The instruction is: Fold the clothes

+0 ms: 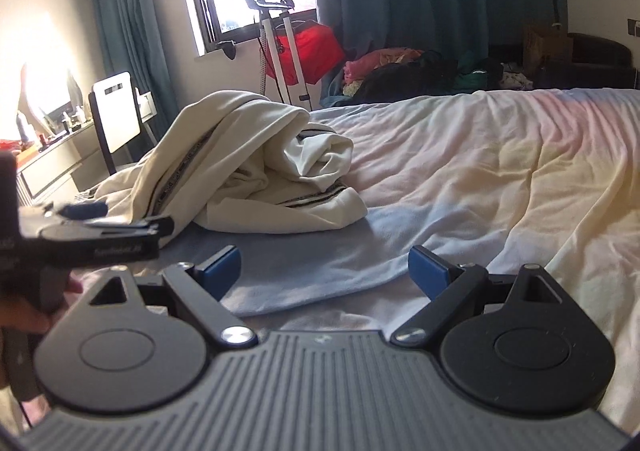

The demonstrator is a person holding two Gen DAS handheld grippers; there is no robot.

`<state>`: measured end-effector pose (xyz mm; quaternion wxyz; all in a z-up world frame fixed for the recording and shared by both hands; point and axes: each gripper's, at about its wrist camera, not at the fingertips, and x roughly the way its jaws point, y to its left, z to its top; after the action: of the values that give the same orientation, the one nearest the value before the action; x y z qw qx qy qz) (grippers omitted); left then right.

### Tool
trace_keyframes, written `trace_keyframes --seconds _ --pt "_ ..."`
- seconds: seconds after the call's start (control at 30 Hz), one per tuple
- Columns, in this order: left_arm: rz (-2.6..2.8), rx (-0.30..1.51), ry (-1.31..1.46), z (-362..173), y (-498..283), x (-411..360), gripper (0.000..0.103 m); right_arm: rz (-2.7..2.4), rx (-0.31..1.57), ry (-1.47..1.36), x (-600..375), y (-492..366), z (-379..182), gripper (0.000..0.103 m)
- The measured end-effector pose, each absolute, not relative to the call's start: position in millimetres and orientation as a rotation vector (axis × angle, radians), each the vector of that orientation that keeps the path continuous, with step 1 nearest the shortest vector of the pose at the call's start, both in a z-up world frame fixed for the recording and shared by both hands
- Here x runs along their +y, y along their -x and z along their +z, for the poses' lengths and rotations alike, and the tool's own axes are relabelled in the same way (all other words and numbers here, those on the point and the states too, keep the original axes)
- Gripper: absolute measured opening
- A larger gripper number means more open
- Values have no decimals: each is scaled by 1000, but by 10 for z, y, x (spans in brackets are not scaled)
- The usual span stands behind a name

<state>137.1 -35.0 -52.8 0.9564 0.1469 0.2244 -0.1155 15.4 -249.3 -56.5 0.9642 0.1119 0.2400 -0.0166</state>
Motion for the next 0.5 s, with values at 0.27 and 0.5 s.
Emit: trace_keyframes --seconds 0.27,0.5 --pt "-47 317 -484 -317 -2709 -1032 100 -65 507 -327 -2780 -434 -725 92" --pt "-103 439 -476 -303 -3726 -1327 90 -77 578 -341 -2844 -847 -1043 92"
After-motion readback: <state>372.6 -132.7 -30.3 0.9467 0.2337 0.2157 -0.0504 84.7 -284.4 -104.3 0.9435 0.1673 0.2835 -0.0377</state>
